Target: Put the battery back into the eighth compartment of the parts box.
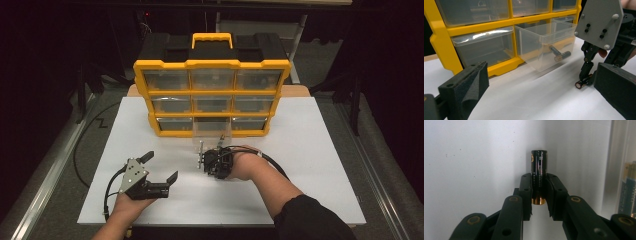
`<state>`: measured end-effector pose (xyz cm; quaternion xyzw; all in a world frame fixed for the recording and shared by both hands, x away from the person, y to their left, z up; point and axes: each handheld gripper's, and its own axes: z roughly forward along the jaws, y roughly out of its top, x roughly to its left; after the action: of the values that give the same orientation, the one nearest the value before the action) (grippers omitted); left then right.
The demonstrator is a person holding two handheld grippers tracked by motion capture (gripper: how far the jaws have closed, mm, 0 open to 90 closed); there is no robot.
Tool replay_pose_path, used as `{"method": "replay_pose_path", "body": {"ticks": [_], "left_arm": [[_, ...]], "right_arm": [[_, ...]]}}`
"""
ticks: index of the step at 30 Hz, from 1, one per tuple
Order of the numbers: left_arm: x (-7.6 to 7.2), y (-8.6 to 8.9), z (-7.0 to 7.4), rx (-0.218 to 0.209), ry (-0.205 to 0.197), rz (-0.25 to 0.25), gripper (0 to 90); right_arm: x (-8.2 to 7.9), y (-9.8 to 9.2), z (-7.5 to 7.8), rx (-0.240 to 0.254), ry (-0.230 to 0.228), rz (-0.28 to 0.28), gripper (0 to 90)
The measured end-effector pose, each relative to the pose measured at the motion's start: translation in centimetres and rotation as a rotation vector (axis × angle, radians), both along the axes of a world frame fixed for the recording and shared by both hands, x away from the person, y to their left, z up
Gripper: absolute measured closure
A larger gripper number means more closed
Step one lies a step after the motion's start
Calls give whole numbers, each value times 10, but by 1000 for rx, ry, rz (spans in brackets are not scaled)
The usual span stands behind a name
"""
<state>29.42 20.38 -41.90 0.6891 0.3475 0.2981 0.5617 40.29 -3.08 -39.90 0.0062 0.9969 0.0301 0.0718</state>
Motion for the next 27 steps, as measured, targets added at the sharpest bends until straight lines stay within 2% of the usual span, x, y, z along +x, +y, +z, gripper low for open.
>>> {"method": "replay_pose_path", "body": {"ticks": [3,6,8,14,27], "left_arm": [[0,0,0,1,0,0,7],[0,0,0,0,0,0,7],[0,0,0,0,1,1,7],[0,0,0,0,0,1,7],[0,0,0,0,0,2,7]], "right_arm": [[1,0,1,-3,-14,19,785],[1,0,1,7,1,24,786],[0,-1,3,12,12,1,786],[1,-6,9,16,9,9,787],[1,-19,22,15,30,-19,786]]}}
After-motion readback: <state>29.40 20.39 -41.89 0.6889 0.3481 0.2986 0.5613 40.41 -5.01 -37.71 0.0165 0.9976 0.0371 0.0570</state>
